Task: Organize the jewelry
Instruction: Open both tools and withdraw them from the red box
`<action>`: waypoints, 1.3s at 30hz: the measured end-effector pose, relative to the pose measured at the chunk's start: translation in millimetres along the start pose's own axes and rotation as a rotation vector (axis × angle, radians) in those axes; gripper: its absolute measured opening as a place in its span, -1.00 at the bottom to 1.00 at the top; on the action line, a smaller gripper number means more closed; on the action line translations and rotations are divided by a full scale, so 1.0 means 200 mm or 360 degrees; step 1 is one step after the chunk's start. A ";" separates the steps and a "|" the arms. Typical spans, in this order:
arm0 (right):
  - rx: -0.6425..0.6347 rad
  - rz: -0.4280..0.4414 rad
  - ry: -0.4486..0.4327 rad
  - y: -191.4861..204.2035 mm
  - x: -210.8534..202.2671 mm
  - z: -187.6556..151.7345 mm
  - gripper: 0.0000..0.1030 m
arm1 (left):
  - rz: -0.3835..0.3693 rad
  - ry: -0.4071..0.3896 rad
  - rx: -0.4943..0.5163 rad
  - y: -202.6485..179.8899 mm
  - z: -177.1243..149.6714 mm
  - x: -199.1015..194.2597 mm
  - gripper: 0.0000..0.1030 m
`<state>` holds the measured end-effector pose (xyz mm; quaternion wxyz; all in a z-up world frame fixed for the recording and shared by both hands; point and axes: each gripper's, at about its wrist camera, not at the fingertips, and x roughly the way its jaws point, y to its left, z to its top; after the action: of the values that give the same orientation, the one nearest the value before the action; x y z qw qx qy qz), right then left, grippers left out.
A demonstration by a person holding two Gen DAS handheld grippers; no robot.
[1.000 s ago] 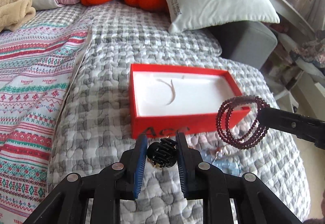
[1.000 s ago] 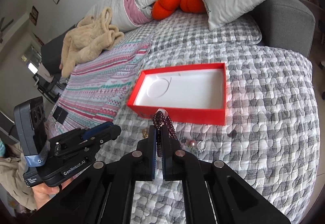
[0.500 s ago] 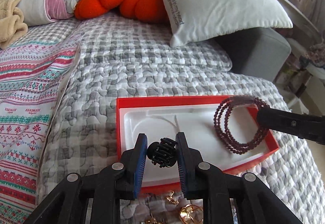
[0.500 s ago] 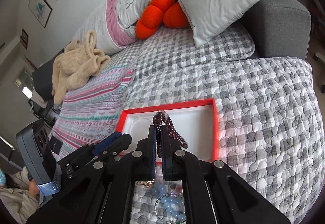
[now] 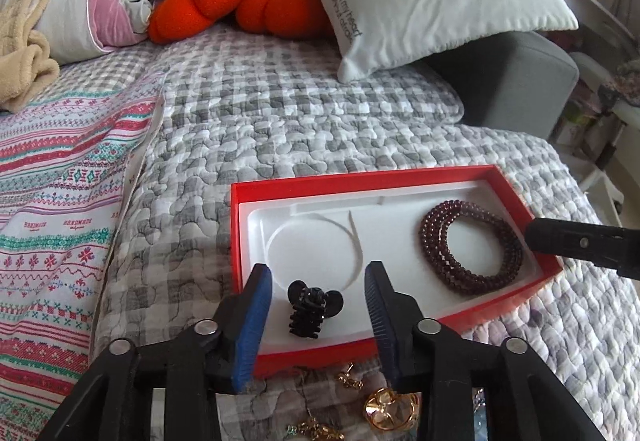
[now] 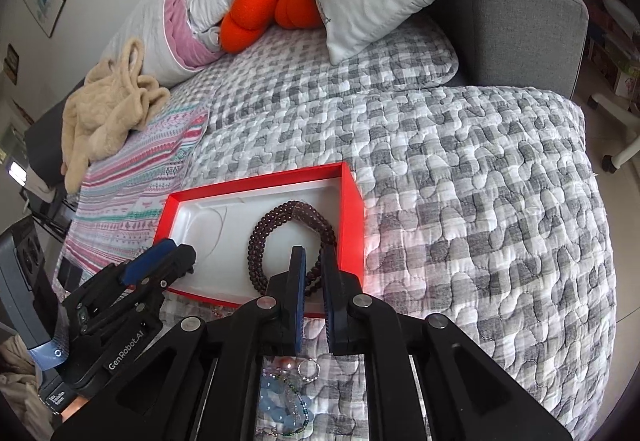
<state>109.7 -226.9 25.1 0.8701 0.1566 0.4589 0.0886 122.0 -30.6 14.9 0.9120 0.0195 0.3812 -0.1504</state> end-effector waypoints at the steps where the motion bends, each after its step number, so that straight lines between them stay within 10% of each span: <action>1: -0.0003 -0.0003 0.0000 0.00 -0.02 0.00 -0.75 | 0.0004 -0.0002 0.0008 0.00 0.00 -0.02 -0.10; 20: -0.0215 -0.0280 -0.0150 0.06 -0.28 -0.28 0.28 | 0.0091 0.0155 -0.0236 0.12 -0.30 -0.18 0.76; 39: -0.0399 -0.0203 0.0171 0.21 -0.04 -0.53 0.32 | 0.0238 0.0246 -0.0199 0.23 -0.43 -0.19 0.85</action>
<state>16.9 -169.0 -10.9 0.8609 0.0121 0.4991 0.0979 50.6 36.2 -22.1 0.8879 0.0024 0.4565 -0.0560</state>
